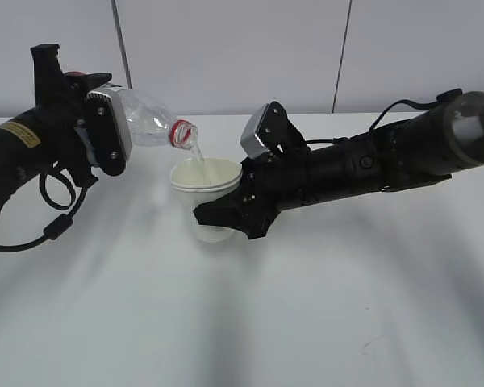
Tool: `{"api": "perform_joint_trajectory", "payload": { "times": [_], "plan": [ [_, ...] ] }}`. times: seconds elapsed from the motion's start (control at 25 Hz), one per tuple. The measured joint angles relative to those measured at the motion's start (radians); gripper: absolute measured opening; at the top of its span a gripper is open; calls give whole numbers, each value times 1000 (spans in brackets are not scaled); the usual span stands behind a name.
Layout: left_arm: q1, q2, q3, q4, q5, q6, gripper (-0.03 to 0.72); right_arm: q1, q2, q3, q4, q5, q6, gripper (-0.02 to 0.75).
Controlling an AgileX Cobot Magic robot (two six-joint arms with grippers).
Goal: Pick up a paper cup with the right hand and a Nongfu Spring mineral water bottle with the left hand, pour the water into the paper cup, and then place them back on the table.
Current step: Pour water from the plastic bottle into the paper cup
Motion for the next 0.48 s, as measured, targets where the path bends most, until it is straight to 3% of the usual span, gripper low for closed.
{"api": "perform_joint_trajectory", "payload": {
  "times": [0.48],
  "plan": [
    [0, 0, 0, 0, -2, 1, 364, 0, 2, 0, 0, 0, 0, 453]
  ]
}}
